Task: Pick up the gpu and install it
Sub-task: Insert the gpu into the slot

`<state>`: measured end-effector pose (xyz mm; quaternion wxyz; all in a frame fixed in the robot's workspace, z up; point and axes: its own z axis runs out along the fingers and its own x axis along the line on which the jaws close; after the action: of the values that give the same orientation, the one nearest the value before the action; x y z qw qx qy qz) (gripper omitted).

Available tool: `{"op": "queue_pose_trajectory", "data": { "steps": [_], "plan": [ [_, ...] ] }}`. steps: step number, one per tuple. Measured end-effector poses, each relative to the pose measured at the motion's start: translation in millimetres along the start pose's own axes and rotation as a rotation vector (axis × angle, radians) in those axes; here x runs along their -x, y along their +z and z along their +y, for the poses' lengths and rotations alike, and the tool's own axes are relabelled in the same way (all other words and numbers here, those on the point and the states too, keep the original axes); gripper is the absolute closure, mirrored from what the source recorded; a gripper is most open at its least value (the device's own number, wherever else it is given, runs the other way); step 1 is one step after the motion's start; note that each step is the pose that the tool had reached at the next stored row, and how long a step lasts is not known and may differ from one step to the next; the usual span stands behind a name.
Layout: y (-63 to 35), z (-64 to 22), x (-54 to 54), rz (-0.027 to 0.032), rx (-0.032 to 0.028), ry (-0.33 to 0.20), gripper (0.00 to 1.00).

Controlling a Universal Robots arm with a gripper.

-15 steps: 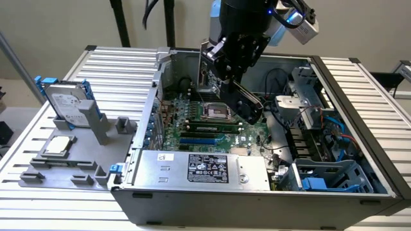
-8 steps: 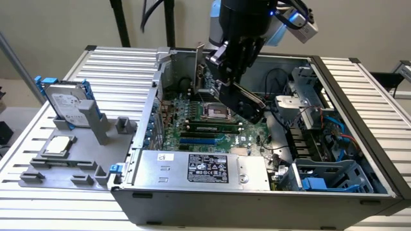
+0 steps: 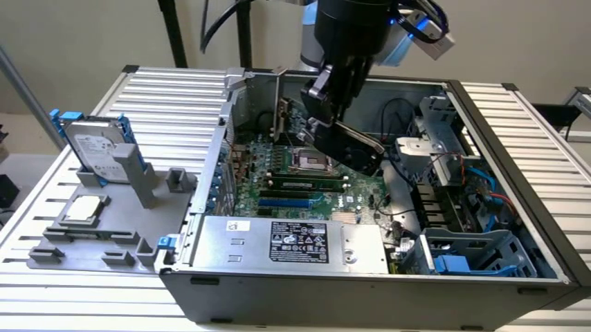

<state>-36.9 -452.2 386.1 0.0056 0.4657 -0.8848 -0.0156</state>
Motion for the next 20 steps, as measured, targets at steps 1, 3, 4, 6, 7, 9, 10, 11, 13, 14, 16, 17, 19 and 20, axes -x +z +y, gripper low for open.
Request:
{"op": "queue_pose_trajectory", "data": {
  "steps": [1, 3, 4, 6, 7, 9, 10, 11, 13, 14, 16, 17, 19, 20],
  "plan": [
    [0.6, 0.0, 0.0, 0.0005, 0.0001, -0.018, 0.73],
    [1.9, -0.1, 0.0, 0.0018, 0.0002, -0.055, 0.73],
    [2.6, -0.1, 0.0, 0.0024, 0.0003, -0.073, 0.73],
    [3.9, -0.1, 0.0, 0.0036, 0.0005, -0.110, 0.73],
    [4.6, -0.1, 0.0, 0.0042, 0.0006, -0.128, 0.73],
    [5.9, -0.2, 0.0, 0.0053, 0.0008, -0.164, 0.73],
    [6.5, -0.2, 0.0, 0.0060, 0.0008, -0.182, 0.73],
    [7.2, -0.2, 0.0, 0.0065, 0.0009, -0.200, 0.73],
    [8.2, -0.3, 0.0, 0.0078, 0.0010, -0.236, 0.73],
    [8.7, -0.3, 0.0, 0.0084, 0.0011, -0.254, 0.73],
    [9.7, -0.3, -0.1, 0.0097, 0.0012, -0.292, 0.73],
    [10.2, -0.3, -0.1, 0.0103, 0.0012, -0.310, 0.73],
    [11.6, -0.4, 0.0, 0.0111, 0.0006, -0.346, 0.73],
    [12.4, -0.4, 0.0, 0.0112, -0.0008, -0.363, 0.73]
  ]
}}
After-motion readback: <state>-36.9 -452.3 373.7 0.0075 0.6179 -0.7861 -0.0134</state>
